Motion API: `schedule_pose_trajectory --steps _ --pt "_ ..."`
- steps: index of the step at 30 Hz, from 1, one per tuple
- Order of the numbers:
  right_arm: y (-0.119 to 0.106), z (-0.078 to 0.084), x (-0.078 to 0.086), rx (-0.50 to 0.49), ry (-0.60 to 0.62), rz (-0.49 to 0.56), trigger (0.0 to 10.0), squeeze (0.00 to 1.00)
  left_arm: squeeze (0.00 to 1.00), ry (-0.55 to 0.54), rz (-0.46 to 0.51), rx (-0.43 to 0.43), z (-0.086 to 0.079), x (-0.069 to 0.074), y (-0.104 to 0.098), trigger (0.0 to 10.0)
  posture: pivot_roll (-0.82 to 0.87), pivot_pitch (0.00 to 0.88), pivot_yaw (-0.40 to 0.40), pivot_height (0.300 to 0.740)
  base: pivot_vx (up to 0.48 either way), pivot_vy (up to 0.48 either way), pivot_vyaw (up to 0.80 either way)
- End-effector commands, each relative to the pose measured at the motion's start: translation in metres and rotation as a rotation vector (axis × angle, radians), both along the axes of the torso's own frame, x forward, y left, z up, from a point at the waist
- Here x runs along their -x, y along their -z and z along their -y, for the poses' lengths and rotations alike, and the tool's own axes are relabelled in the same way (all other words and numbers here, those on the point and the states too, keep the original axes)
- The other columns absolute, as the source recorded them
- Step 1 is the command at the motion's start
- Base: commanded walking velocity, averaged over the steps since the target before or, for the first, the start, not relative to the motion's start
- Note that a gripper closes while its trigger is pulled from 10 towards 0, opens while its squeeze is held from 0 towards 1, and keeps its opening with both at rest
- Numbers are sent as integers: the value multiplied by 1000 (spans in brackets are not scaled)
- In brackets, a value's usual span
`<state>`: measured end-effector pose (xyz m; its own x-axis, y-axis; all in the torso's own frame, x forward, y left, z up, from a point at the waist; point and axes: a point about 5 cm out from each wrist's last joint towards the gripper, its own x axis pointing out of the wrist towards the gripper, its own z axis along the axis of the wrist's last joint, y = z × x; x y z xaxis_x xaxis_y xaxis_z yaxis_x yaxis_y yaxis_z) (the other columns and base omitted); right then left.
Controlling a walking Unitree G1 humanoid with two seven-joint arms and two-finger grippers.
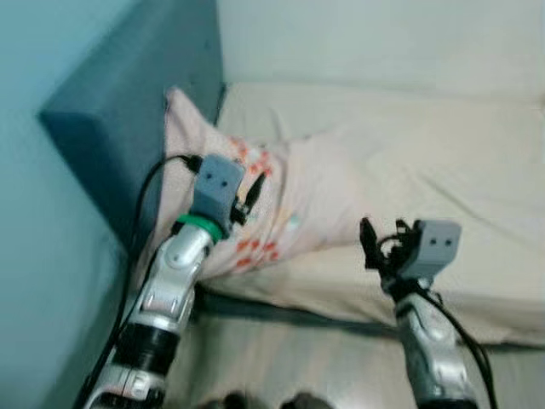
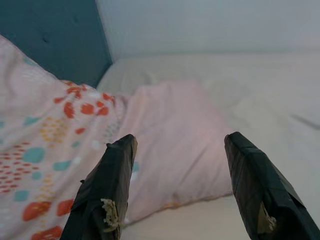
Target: Clean up the room
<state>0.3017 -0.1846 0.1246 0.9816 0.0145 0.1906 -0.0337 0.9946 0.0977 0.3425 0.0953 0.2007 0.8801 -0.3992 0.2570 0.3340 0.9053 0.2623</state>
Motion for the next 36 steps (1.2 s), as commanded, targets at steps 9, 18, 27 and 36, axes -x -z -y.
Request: schedule_pose_trajectory --steps 9,18,27,36 --pt "6 1 3 -8 10 -18 10000 0 0 45 3 -39 2 5 6 10000 -122 113 -4 740 0 0 0" --pt "5 1 2 -8 9 -17 10000 0 0 54 31 -43 4 5 3 10000 -124 115 0 740 349 0 0" --pt "5 1 3 -7 9 -18 10000 0 0 53 35 -35 4 5 3 10000 -124 115 0 740 463 0 0" --pt "5 1 2 -5 7 -18 10000 0 0 56 42 -34 5 5 2 10000 -124 118 -4 740 480 0 0"
